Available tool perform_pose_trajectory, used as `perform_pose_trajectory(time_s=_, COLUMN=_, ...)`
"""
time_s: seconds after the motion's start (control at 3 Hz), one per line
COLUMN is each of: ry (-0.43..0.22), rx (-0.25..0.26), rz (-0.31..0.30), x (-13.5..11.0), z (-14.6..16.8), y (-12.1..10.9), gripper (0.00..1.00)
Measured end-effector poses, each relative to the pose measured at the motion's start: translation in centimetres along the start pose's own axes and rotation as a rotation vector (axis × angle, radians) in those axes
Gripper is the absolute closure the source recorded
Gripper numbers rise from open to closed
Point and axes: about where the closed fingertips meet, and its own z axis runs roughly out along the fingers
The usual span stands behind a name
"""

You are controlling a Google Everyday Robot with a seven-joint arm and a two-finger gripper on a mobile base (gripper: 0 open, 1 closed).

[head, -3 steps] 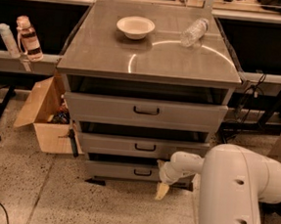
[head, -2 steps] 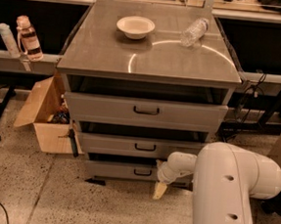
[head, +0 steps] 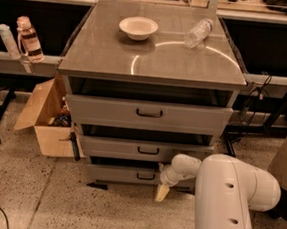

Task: Open bottom drawer

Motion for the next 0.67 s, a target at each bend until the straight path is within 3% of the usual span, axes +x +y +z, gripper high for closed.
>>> perform_pose_trajectory(time_s=0.33, ry=-0.01, rx=-0.005, rz=-0.007, x=0.1, z=1.1, y=-0.9, gripper=0.0)
perform_pose_trajectory(time_s=0.67, ry=-0.015, rx=-0.05, rz=-0.002, x=0.1, z=3.2, y=-1.8, gripper=0.0)
